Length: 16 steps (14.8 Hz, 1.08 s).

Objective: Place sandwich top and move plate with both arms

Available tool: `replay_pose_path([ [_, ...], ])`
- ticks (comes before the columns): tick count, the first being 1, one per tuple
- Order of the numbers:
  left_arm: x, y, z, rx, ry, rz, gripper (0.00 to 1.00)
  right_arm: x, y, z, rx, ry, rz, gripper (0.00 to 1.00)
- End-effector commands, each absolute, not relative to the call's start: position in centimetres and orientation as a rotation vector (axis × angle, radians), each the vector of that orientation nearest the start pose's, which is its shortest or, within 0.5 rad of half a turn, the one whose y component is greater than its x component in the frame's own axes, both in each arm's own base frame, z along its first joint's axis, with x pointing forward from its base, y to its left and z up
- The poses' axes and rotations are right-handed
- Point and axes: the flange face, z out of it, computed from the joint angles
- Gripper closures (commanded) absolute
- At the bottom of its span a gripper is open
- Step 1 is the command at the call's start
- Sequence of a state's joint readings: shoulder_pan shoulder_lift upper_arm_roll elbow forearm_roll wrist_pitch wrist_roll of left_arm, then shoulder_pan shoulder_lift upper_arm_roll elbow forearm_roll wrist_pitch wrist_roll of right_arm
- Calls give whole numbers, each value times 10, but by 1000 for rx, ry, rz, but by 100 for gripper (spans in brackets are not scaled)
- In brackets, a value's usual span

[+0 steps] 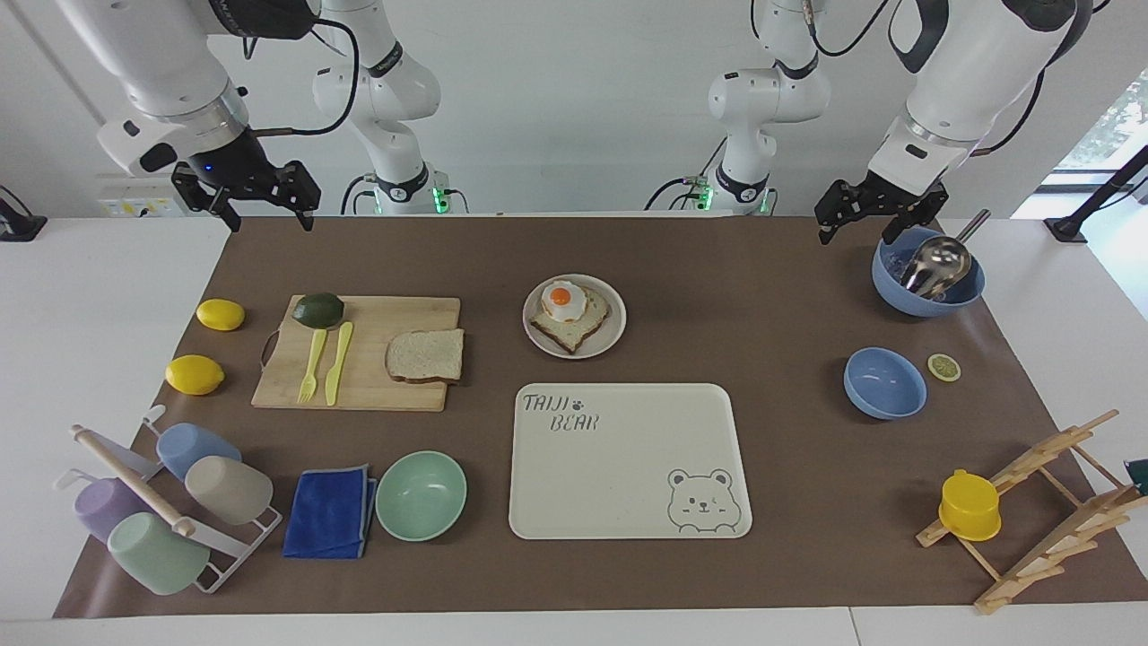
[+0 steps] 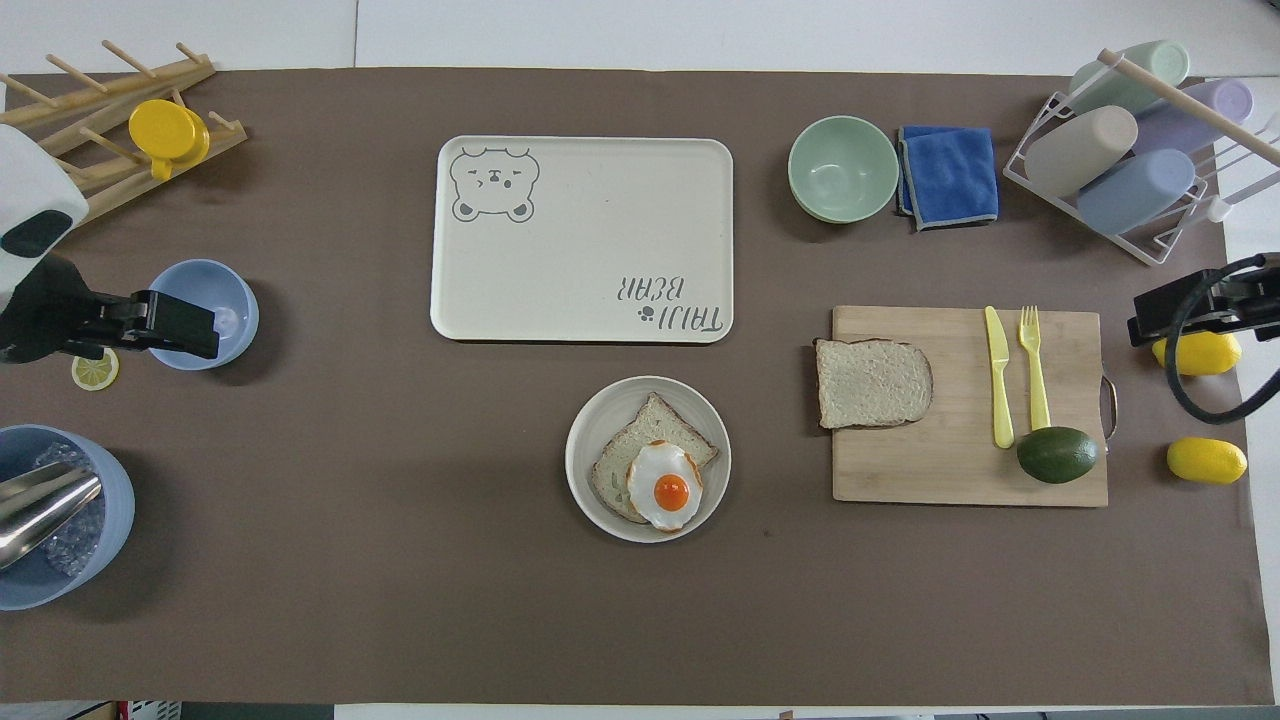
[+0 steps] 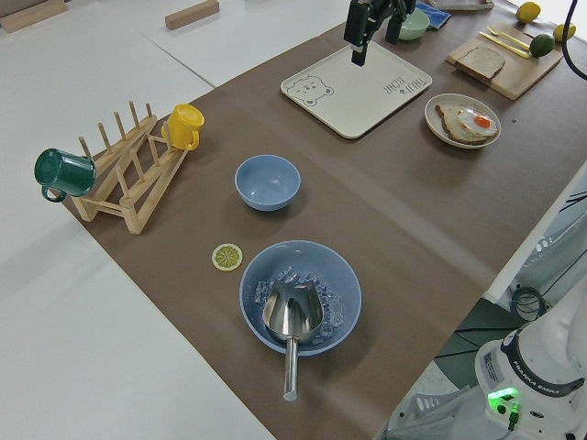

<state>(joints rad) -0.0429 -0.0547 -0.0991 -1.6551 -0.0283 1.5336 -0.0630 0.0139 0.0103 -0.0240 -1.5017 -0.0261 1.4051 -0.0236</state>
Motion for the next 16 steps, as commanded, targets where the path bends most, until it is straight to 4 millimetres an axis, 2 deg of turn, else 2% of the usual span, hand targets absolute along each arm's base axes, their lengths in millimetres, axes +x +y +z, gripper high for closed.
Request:
replay_pose_path([
  [1, 519, -77, 615, -3134, 127, 112, 0, 540, -7, 635, -3147, -1, 155, 0],
  [4, 519, -77, 615, -3134, 129, 112, 0, 534, 4, 637, -3146, -46, 174, 0],
  [5, 519, -77, 615, -3134, 127, 112, 0, 532, 8, 631, -3143, -85, 181, 0],
  [7, 519, -77, 615, -3134, 127, 112, 0, 532, 42, 613, -3145, -195, 92, 0],
  [10, 519, -77, 615, -3134, 127, 112, 0, 530, 99, 556, -3210, -267, 61, 0],
  [11, 519, -77, 615, -3134, 127, 112, 0, 535, 131, 530, -3246, -278, 116, 0],
  [13, 519, -77, 615, -3134, 127, 112, 0, 542, 176, 484, -3359, -255, 155, 0],
  [14, 519, -77, 615, -3134, 127, 112, 0, 546, 188, 461, -3382, -239, 157, 0],
  [16, 519, -77, 615, -3134, 127, 112, 0, 548, 191, 421, -3394, -182, 172, 0],
])
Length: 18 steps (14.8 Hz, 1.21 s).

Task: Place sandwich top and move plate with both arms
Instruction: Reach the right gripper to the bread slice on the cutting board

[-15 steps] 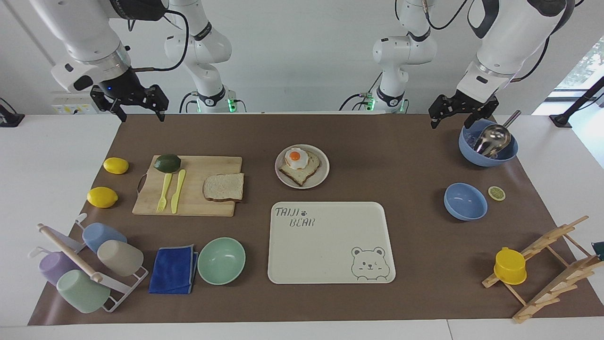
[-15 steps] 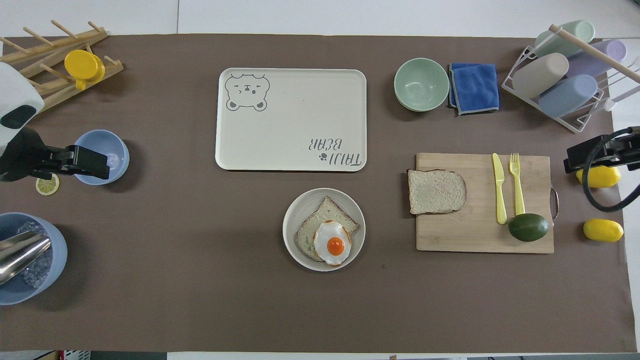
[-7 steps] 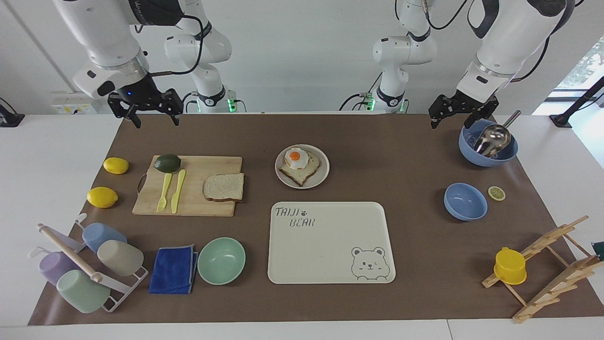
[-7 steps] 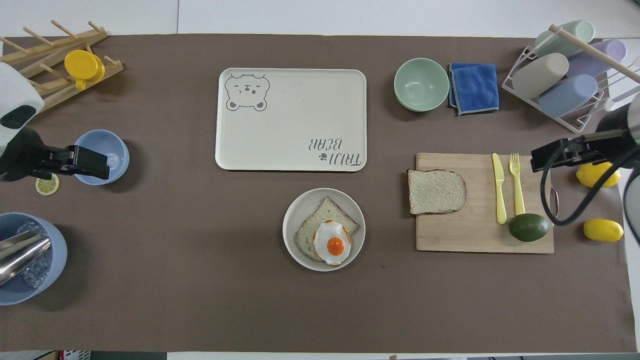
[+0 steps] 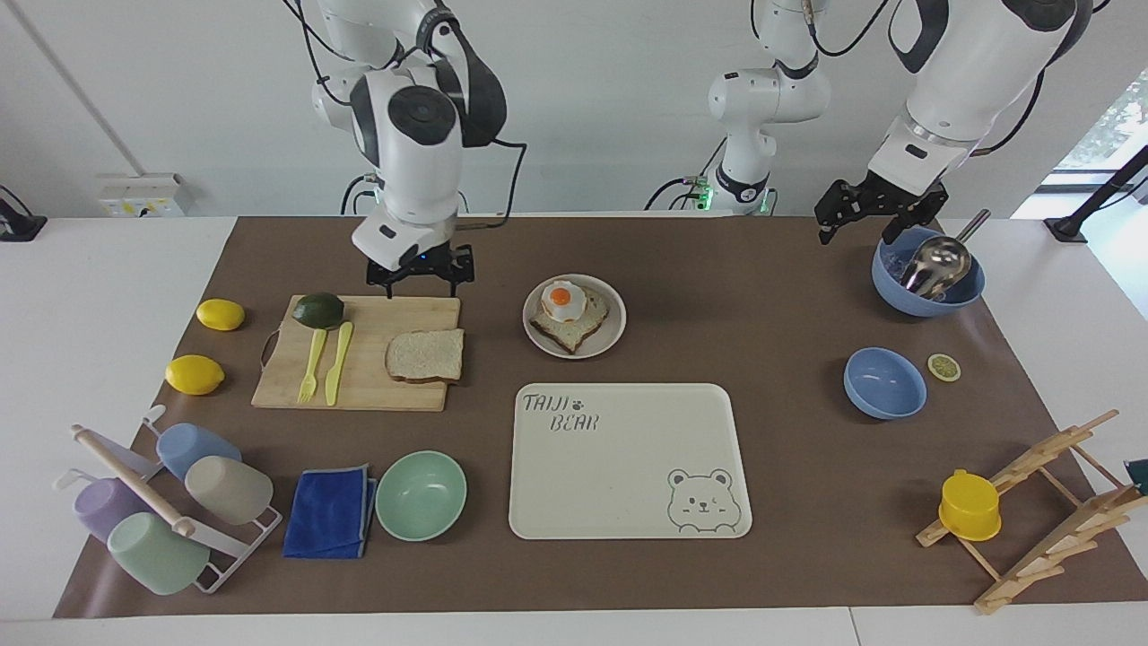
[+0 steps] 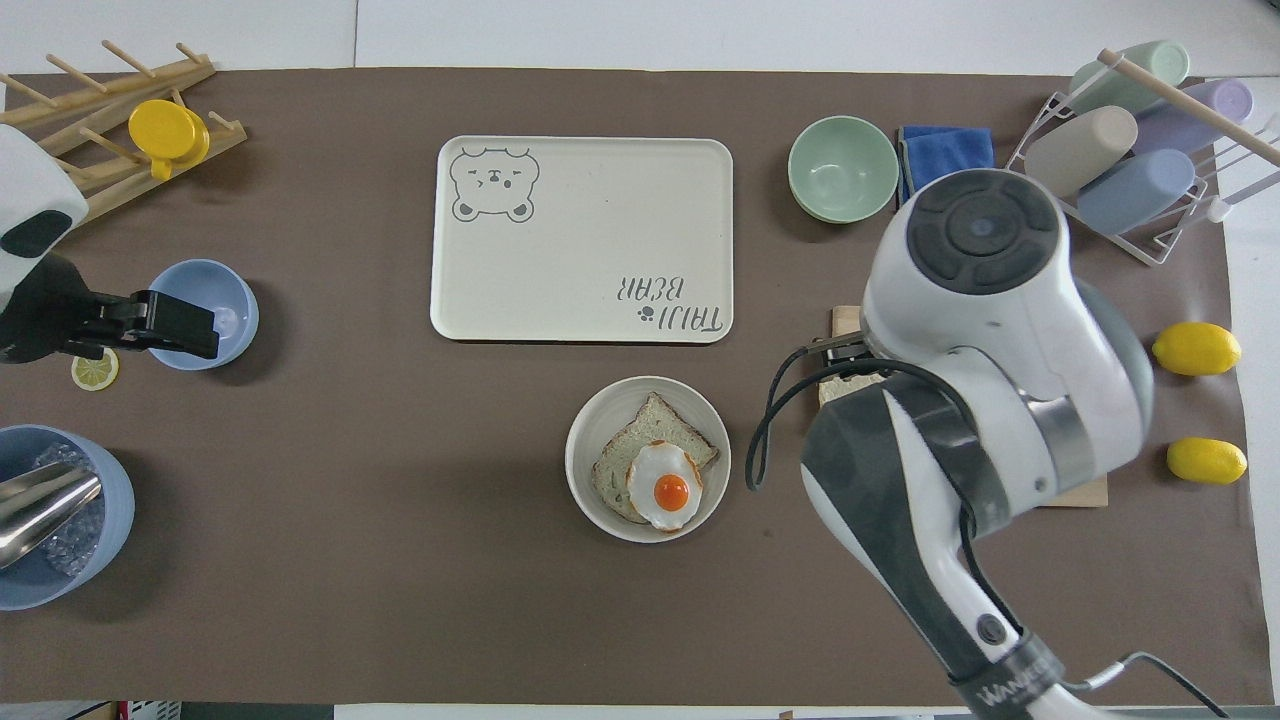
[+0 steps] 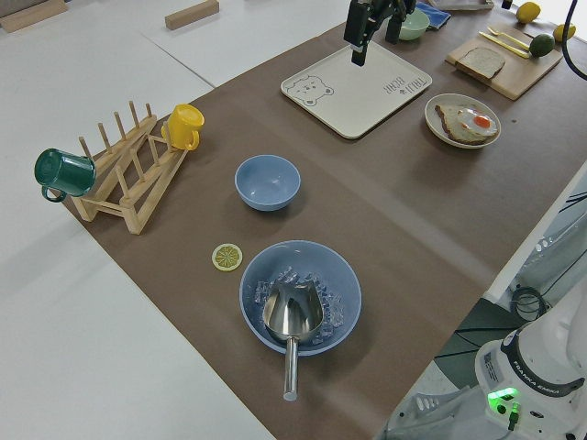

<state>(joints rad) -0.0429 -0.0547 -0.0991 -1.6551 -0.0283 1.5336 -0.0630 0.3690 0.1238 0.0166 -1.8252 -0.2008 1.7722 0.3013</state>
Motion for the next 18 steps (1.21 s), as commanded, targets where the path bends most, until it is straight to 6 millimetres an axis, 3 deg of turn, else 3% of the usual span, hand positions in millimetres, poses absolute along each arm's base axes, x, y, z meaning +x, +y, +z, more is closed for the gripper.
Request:
replay_pose_path([
  [1, 519, -77, 615, -3134, 127, 112, 0, 545, 196, 401, -3399, -159, 181, 0],
  [5, 519, -77, 615, -3134, 127, 112, 0, 541, 237, 329, -3434, -111, 209, 0],
  [11, 519, -77, 615, -3134, 127, 112, 0, 531, 230, 308, -3503, -193, 240, 0],
  [14, 519, -77, 615, -3134, 127, 112, 0, 525, 226, 295, -3516, -225, 242, 9],
  [18, 519, -77, 615, -3134, 127, 112, 0, 524, 226, 294, -3516, -234, 237, 9],
])
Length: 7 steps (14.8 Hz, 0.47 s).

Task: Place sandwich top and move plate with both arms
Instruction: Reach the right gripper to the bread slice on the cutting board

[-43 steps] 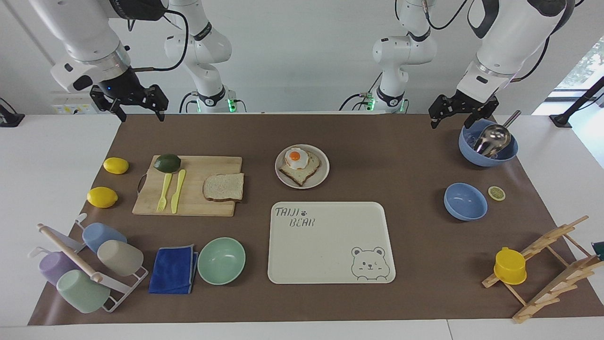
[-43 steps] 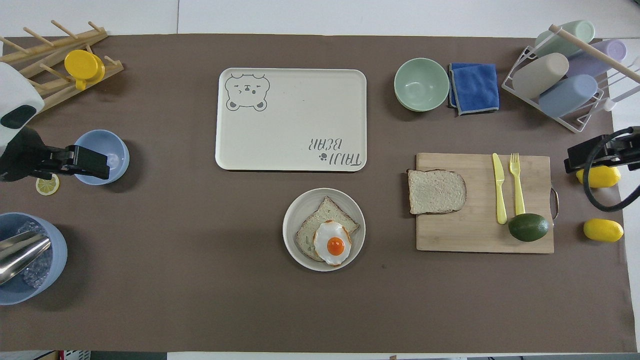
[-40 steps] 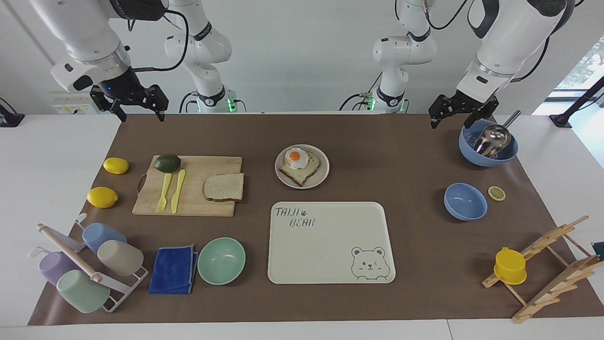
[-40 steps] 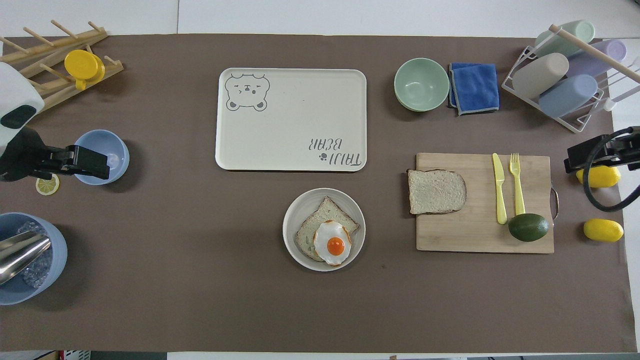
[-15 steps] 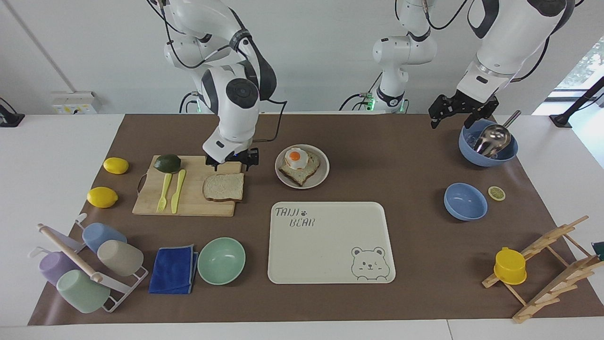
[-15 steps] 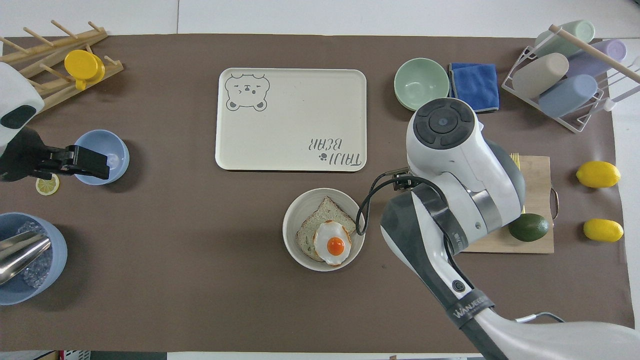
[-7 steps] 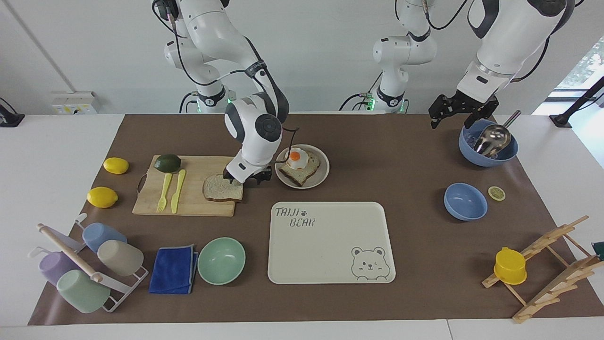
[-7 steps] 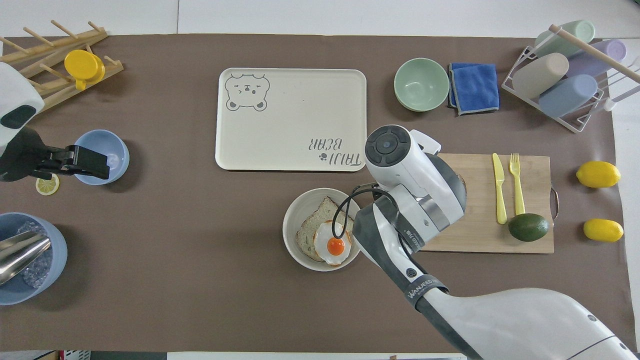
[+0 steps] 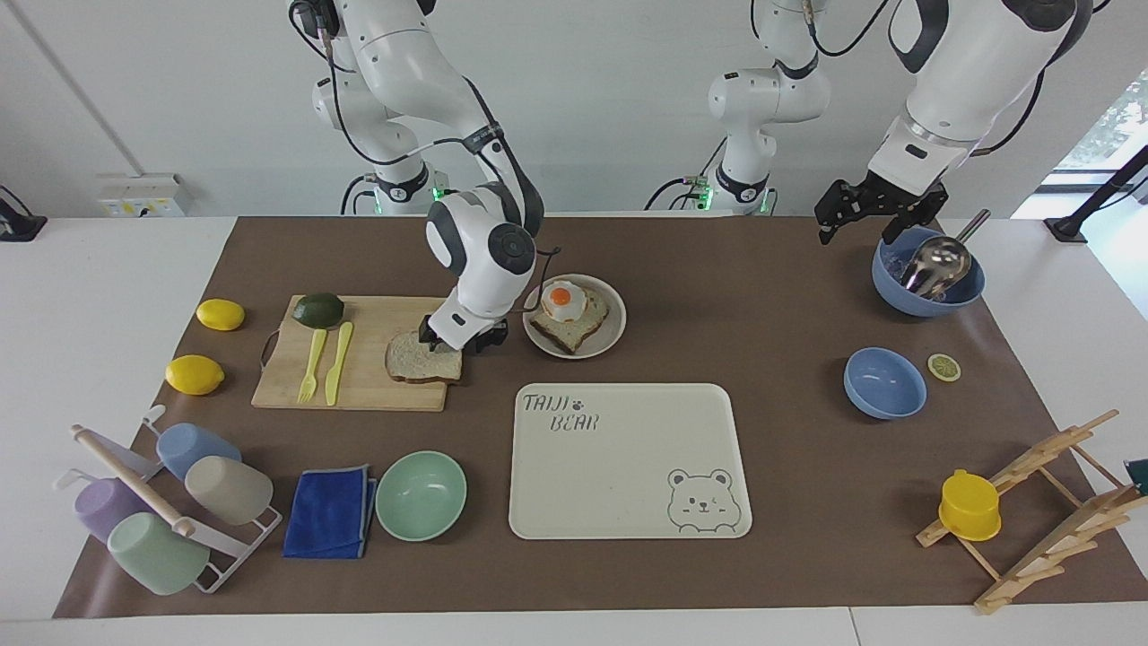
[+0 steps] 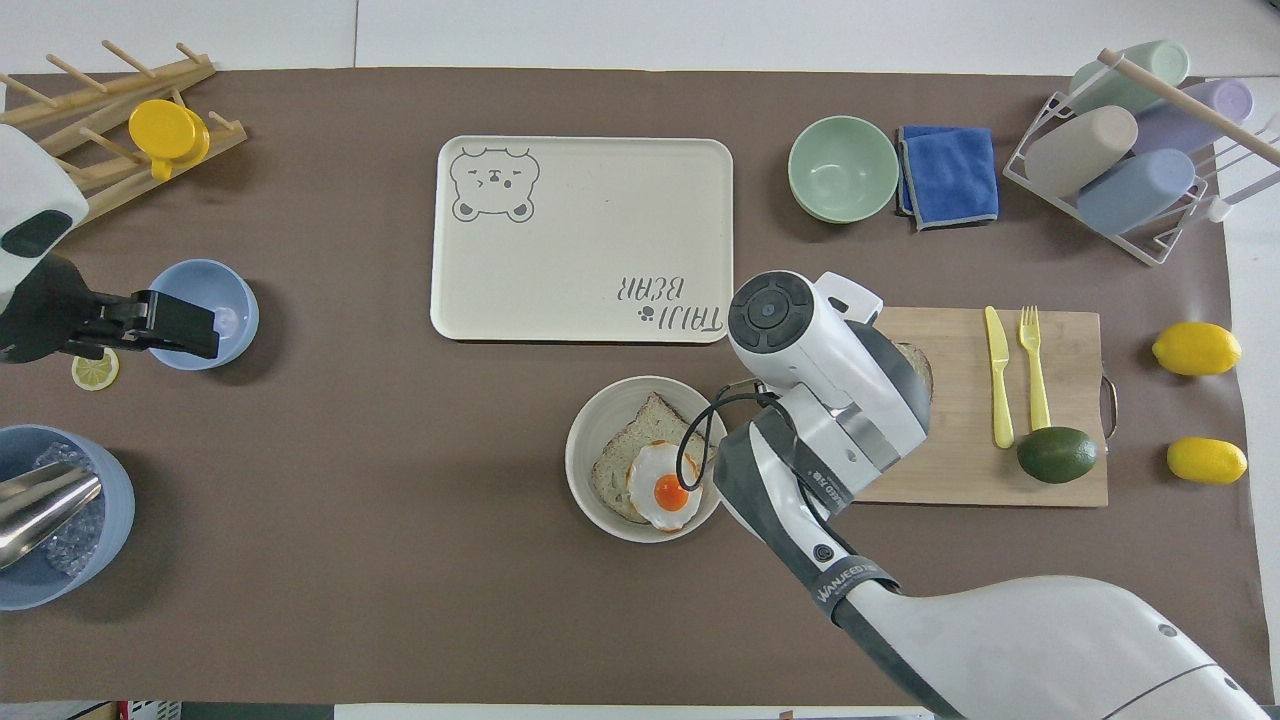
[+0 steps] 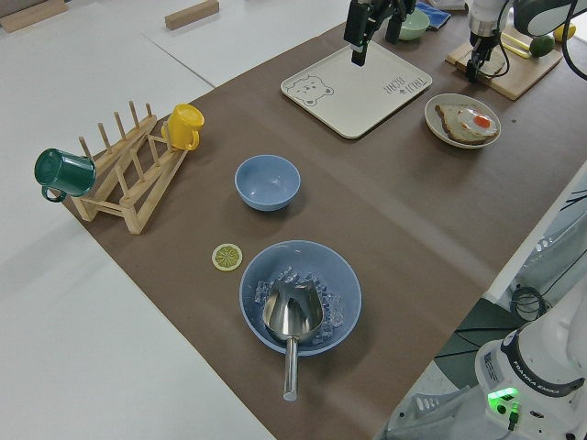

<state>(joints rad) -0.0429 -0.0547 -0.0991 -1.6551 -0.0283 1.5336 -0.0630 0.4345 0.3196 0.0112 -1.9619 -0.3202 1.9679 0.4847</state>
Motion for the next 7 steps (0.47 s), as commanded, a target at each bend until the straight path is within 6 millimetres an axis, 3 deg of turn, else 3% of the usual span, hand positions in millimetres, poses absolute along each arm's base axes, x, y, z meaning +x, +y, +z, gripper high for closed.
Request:
replay_pose_path([
  [1, 519, -77, 615, -3134, 127, 112, 0, 523, 224, 291, -3517, -236, 248, 9],
  [7, 519, -77, 615, -3134, 127, 111, 0, 516, 221, 285, -3543, -277, 258, 16],
])
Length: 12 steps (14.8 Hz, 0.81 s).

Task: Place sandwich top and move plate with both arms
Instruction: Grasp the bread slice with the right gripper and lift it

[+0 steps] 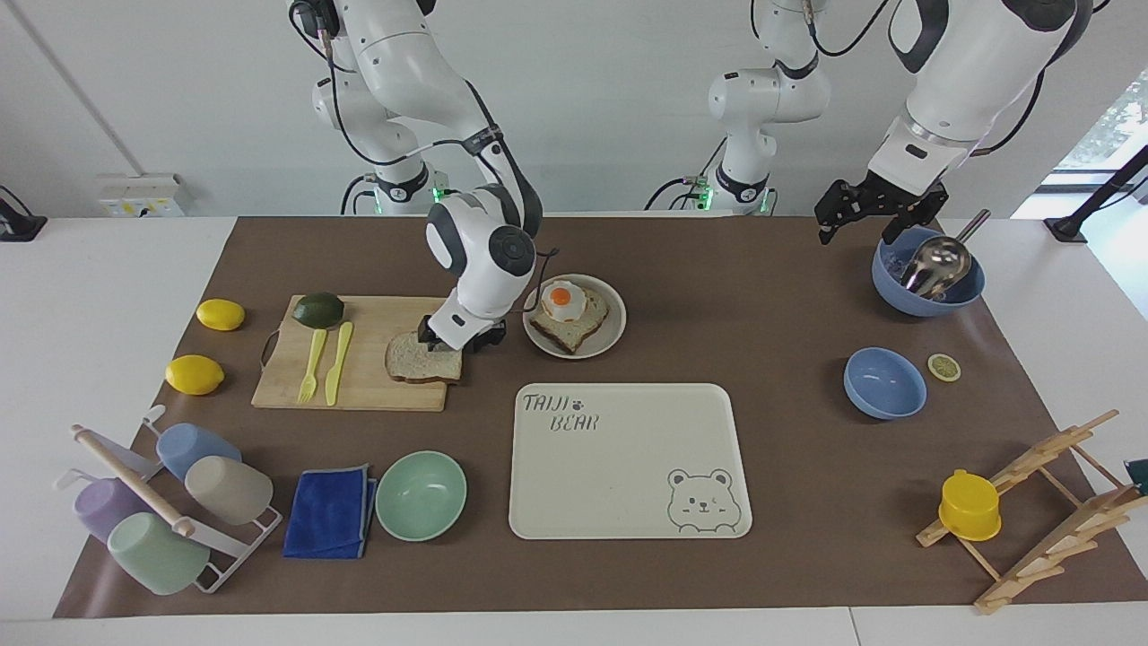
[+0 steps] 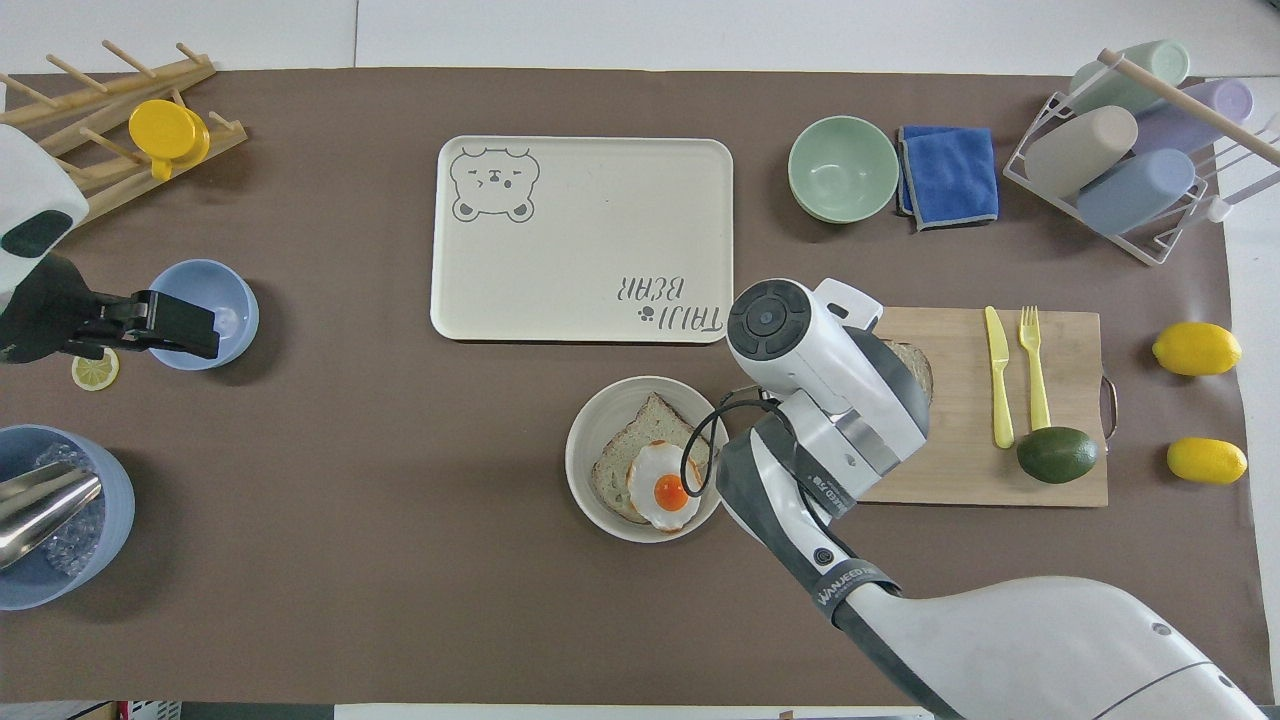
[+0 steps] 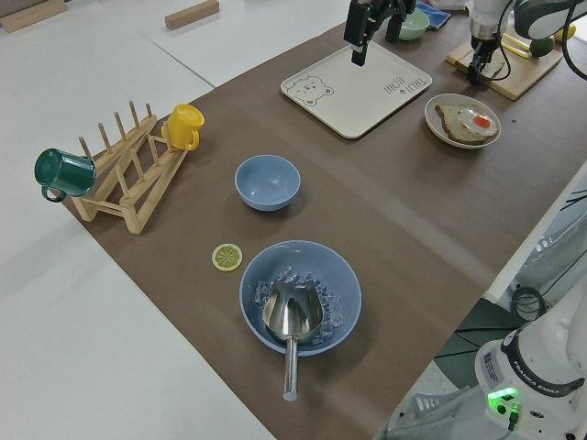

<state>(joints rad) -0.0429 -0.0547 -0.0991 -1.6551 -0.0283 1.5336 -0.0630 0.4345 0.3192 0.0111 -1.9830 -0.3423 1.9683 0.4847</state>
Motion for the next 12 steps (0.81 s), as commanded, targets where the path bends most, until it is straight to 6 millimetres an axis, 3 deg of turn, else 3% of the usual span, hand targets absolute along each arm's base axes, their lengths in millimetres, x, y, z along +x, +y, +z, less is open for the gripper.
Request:
replay_pose_path([
  [1, 519, -77, 615, -3134, 127, 112, 0, 516, 219, 285, -3559, -301, 248, 17],
  [5, 519, -77, 615, -3134, 127, 112, 0, 513, 219, 285, -3573, -331, 246, 29],
  [6, 519, -77, 615, -3134, 127, 112, 0, 513, 218, 285, -3573, -328, 246, 40],
  [9, 519, -77, 615, -3134, 127, 112, 0, 510, 229, 287, -3575, -372, 247, 96],
  [12, 519, -77, 615, -3134, 127, 112, 0, 515, 241, 300, -3587, -393, 242, 100],
])
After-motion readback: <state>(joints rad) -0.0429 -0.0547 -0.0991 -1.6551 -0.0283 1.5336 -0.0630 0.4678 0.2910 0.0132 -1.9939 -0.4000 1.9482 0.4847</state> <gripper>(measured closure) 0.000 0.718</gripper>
